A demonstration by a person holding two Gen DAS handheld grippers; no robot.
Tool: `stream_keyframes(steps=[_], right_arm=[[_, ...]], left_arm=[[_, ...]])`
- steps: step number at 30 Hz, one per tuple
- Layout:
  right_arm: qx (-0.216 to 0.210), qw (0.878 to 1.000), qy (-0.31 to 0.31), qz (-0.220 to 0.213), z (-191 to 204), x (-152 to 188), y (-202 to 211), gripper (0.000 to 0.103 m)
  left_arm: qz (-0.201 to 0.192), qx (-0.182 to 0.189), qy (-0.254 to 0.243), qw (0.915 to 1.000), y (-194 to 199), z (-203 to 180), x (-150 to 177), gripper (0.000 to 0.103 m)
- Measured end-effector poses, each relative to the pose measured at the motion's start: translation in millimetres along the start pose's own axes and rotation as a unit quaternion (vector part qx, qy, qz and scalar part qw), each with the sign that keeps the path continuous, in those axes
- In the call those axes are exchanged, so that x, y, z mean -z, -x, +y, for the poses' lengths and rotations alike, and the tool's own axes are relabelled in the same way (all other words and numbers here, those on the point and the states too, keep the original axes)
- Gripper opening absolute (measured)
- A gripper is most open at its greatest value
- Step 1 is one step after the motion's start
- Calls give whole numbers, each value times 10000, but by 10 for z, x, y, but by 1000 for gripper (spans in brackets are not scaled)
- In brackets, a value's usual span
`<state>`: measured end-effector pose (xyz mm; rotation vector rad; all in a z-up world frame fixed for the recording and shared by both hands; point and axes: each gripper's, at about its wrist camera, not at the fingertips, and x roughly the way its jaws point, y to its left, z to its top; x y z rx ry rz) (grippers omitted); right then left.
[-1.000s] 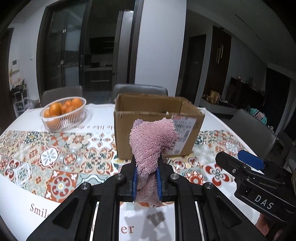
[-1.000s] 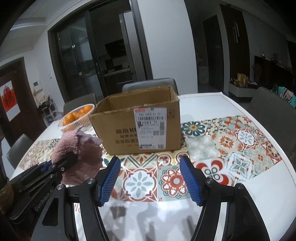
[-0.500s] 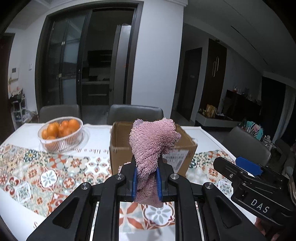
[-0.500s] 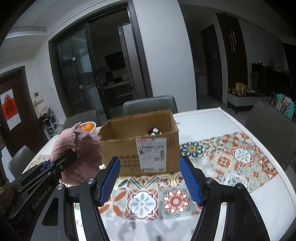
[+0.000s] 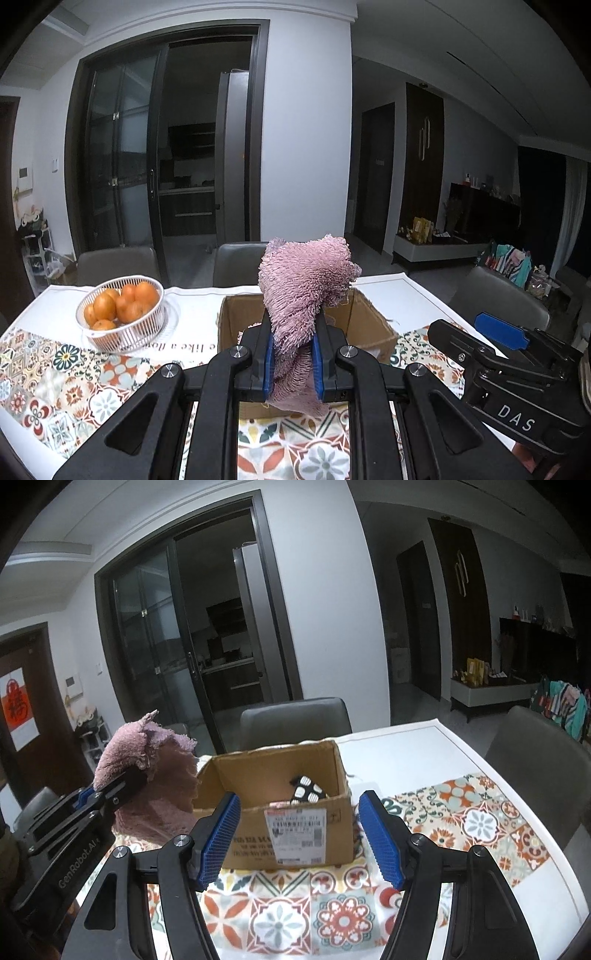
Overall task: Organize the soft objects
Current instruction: 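Carry the pink towel with the left tool into the box and release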
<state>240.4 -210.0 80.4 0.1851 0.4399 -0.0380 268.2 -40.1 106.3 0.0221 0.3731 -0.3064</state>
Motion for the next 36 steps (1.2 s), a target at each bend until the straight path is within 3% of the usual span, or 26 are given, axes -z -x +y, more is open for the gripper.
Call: stream_keyframes(steps=[24, 36], right_arm=[[148, 9996, 256, 33, -45, -420, -690, 68], [293, 9981, 50, 544, -213, -337, -1149, 68]], left_arm=[[117, -265, -64, 9996, -949, 53, -303, 17], [682, -415, -49, 9968, -1509, 38, -47, 19]])
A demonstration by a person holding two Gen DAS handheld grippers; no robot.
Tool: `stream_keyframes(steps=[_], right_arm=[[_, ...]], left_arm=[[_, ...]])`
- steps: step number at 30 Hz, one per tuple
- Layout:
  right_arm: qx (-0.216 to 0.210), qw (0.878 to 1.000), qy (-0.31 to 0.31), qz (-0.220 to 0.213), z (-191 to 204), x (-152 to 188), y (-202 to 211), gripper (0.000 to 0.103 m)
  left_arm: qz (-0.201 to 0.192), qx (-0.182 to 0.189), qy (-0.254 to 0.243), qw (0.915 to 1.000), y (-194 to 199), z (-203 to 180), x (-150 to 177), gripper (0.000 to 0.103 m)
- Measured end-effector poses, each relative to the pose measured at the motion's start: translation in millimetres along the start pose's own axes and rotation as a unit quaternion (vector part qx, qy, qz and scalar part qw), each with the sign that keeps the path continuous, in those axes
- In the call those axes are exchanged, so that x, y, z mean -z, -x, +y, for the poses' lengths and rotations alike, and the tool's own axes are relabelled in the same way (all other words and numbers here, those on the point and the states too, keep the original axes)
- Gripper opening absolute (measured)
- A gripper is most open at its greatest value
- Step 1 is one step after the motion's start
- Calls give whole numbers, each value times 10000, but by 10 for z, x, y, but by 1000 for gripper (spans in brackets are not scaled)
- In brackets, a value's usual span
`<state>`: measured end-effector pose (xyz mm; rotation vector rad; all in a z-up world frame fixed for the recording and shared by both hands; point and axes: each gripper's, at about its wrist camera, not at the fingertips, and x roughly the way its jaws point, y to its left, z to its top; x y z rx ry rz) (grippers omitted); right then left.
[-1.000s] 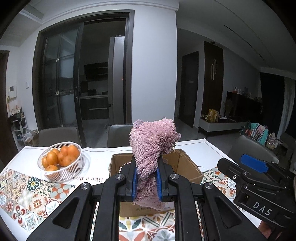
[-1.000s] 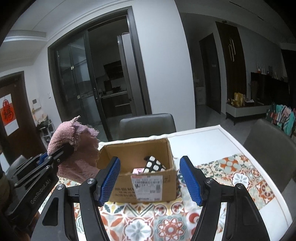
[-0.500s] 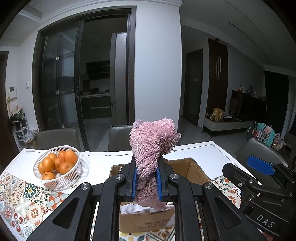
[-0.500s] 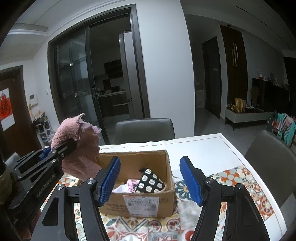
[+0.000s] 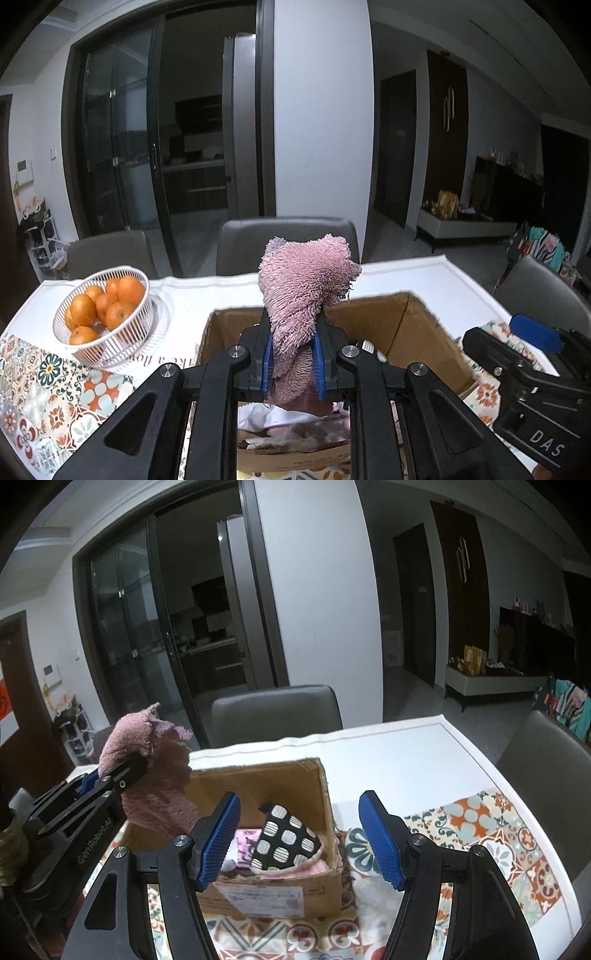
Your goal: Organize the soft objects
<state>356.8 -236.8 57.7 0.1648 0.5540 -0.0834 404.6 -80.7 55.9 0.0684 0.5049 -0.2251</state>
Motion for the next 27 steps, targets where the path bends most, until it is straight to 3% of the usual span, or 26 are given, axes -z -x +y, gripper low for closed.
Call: stream_keyframes(steps=[3, 7, 10, 19, 27], right_arm=[[40, 9999, 39, 115, 2, 41, -83, 68], [86, 9997, 84, 211, -8, 81, -136, 68], [102, 9996, 85, 241, -11, 94, -129, 68], [81, 9997, 128, 208, -10, 143, 8, 68], [-12, 9996, 277, 40, 36, 220, 372, 68]], left_arm=[[135, -15, 1, 9999, -72, -4, 60, 24], [250, -23, -2, 9997, -118, 2, 110, 50], [258, -165, -12, 9995, -87, 9, 122, 60], [185, -426, 101, 9989, 271, 91, 166, 69], [99, -671, 46, 9977, 719, 98, 244, 74]])
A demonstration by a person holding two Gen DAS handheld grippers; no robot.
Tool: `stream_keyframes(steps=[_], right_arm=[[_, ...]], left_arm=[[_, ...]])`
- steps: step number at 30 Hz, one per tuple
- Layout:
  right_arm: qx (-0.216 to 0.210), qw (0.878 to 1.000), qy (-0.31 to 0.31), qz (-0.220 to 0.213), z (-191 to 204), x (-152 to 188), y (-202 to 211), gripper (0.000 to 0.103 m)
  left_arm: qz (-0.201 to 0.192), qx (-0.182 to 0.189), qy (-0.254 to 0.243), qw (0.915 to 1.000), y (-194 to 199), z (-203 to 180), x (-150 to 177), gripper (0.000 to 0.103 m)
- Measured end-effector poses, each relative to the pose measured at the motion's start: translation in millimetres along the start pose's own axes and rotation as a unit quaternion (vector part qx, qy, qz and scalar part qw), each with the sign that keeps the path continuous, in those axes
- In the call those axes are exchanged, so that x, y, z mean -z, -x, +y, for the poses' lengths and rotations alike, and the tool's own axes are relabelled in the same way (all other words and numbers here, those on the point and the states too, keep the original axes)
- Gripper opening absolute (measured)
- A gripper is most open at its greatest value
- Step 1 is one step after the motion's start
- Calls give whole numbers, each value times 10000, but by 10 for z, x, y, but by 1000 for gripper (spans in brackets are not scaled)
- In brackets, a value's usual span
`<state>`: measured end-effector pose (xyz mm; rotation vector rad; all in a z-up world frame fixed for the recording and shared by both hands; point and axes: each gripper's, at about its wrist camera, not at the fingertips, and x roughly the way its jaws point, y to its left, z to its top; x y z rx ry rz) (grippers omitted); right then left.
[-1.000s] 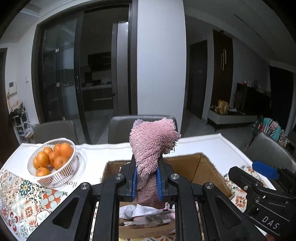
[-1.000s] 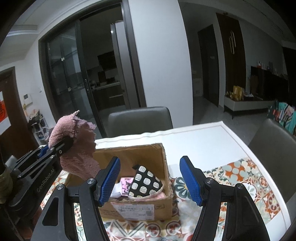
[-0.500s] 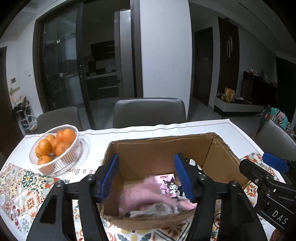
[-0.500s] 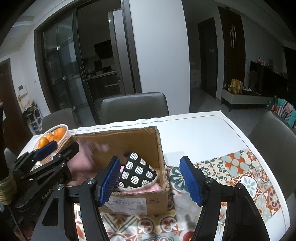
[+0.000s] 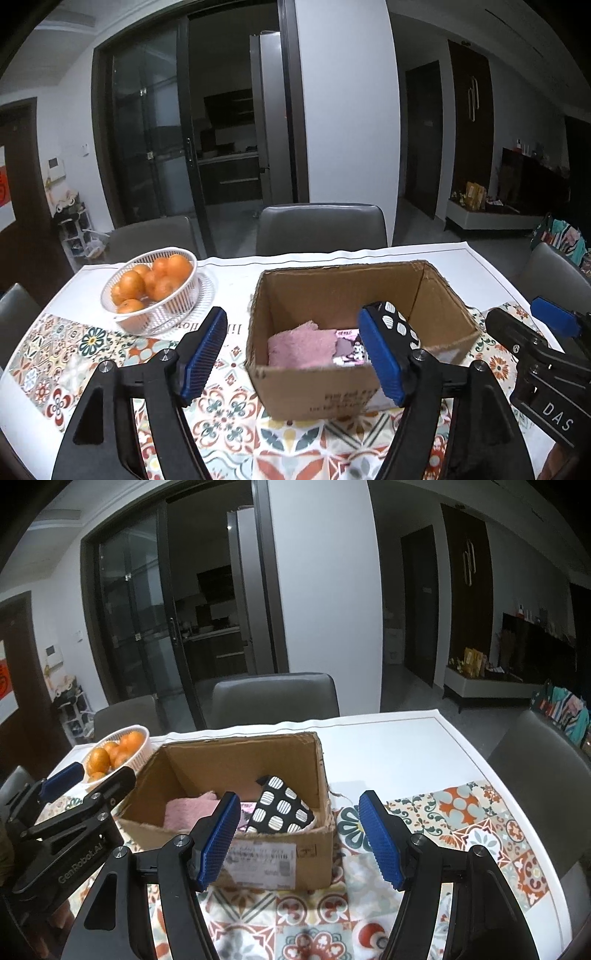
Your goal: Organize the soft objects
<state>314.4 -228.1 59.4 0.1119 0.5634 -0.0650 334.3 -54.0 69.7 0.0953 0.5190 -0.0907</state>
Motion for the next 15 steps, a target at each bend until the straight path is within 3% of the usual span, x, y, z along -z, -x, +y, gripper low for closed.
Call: stream_keyframes(steps=[5, 8, 15], right_arm=[[-57, 9999, -39, -129, 12, 63, 297, 68], [-43, 9998, -49, -182, 31, 131, 468, 78], [74, 9991, 120, -397, 97, 323, 873, 82]], left_arm=[[-118, -11, 11, 9999, 350, 33, 89, 81], [-230, -65, -3, 9997, 554, 52, 130, 86], [-444, -186, -39, 9988, 1029, 116, 337, 93]])
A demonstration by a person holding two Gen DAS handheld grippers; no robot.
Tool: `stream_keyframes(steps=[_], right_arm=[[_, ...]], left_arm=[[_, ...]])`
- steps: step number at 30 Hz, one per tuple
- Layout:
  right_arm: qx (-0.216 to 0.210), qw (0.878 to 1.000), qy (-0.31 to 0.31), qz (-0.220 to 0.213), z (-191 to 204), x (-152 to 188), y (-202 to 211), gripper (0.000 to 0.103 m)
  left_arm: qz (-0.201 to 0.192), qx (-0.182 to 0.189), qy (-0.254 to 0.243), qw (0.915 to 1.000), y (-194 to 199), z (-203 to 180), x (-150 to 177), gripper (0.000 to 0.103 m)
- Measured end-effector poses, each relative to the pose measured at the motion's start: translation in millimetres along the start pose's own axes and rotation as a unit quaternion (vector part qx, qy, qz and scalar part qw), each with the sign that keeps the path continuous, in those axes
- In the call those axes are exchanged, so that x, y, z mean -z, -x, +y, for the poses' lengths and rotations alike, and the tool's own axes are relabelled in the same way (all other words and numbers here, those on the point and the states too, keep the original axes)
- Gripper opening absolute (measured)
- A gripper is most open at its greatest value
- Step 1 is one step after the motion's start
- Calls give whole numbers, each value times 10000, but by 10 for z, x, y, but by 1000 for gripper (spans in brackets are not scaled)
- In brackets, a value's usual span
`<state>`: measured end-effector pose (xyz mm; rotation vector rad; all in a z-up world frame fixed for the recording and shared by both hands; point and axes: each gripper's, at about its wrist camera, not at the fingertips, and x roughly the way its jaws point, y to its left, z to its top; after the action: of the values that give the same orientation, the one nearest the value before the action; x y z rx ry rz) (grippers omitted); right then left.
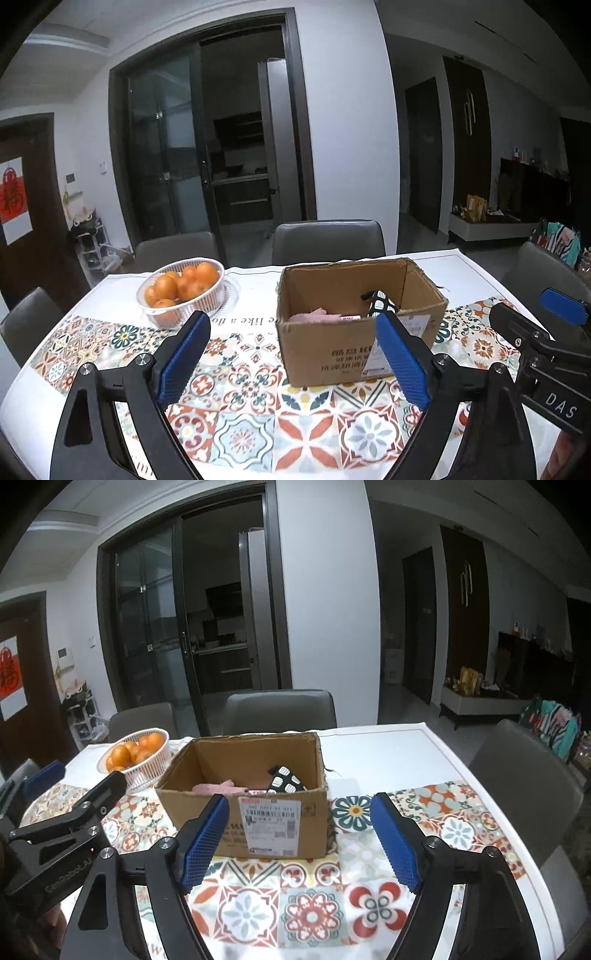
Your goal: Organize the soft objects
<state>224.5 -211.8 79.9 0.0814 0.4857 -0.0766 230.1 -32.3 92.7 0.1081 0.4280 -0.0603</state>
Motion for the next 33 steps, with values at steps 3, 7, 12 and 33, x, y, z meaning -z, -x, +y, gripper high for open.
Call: stream_keyframes(steps=[3, 7, 12, 33], right_arm=[[-4, 10000, -15, -51, 11, 84, 174, 83], [-72, 9999, 45, -92, 69, 197, 368, 86], [-72, 9996, 199, -210, 138, 353, 651, 87], [-59, 9976, 467, -500, 210, 927, 1443, 92]], left_arm=[[-74, -75, 66, 9999, 216, 45, 86, 96], [-152, -219, 62, 9996, 468, 94, 210, 97], [-221, -321, 100, 9992, 765, 151, 389, 100], [-316, -379, 77, 9987, 1558, 197, 984, 103]])
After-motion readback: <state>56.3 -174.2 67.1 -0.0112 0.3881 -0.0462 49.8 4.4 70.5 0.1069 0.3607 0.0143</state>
